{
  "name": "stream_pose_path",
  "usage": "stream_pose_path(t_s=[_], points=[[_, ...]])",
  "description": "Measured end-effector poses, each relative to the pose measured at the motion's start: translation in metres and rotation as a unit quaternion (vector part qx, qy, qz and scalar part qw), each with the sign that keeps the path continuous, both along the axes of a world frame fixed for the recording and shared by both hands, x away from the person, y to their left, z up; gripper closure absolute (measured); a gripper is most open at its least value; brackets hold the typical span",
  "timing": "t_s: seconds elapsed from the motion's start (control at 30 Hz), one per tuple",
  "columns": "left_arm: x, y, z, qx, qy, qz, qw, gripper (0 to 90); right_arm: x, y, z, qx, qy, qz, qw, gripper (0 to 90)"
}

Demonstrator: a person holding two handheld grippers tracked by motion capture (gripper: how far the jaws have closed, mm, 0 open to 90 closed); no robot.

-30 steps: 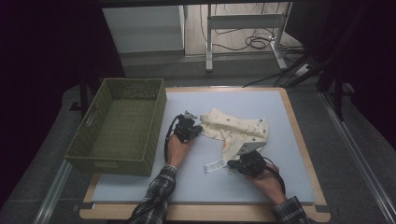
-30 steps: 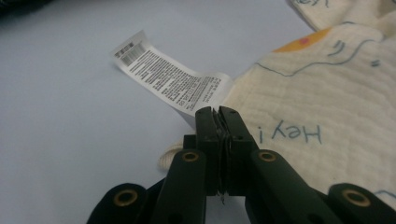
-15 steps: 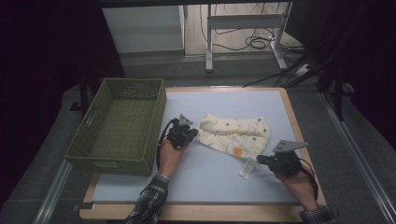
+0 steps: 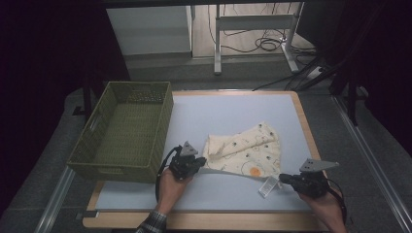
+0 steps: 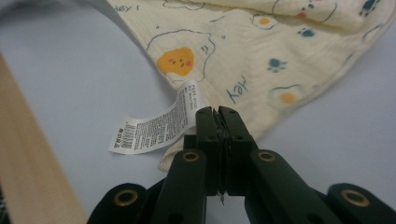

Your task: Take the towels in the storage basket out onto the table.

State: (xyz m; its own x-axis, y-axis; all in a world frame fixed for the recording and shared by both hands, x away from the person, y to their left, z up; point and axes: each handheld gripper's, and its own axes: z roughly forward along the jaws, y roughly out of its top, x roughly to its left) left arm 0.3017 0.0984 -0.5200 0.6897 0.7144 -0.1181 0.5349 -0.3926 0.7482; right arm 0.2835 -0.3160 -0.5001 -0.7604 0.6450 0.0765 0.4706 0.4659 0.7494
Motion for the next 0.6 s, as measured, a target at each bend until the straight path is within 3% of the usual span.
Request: stream_pose_path(t_s=[0.07,0.13,0.2,0.23,0.27,0.43,0.5,0.53,0.57,0.6], points=[[-0.01,0.002,-0.004,0.0,0.009,-0.007,0.9999,84.9,-0.007,0.001,-0.003,-0.002,0.005,0.009,0.9999,87.3],[-0.015,0.004,-0.005,0.002,0.001,-0.004,1.0,72.1,-0.011,0.002,-0.007,-0.01,0.011,0.012,0.9998,86.0],[-0.014,0.005,-0.003,-0.004,0.0,-0.006,1.0,68.9,-0.012,0.001,-0.007,-0.01,0.014,0.011,0.9998,83.5],[-0.011,0.007,0.003,-0.027,-0.004,-0.012,0.9996,66.4,-0.011,0.0,-0.006,-0.008,0.015,0.008,0.9998,82.2],[-0.009,0.006,0.006,-0.034,-0.005,-0.018,0.9992,63.8,-0.01,-0.001,-0.004,-0.006,0.013,0.005,0.9999,79.9],[0.004,-0.009,0.012,-0.01,-0.013,-0.028,0.9995,57.0,0.0,-0.004,0.004,0.004,-0.004,-0.01,0.9999,74.5],[0.017,-0.023,0.007,0.009,-0.002,-0.039,0.9992,58.7,0.005,-0.002,0.002,0.01,-0.004,-0.015,0.9998,73.1],[0.017,-0.023,0.007,0.009,-0.002,-0.039,0.9992,64.7,0.005,-0.002,0.002,0.01,-0.004,-0.015,0.9998,73.1],[0.027,-0.03,0.004,0.036,-0.003,-0.048,0.9982,70.8,0.009,0.001,-0.003,0.015,-0.001,-0.016,0.9998,71.8],[0.027,-0.03,0.004,0.036,-0.003,-0.048,0.9982,79.7,0.011,0.003,-0.006,0.014,-0.001,-0.015,0.9998,70.7]])
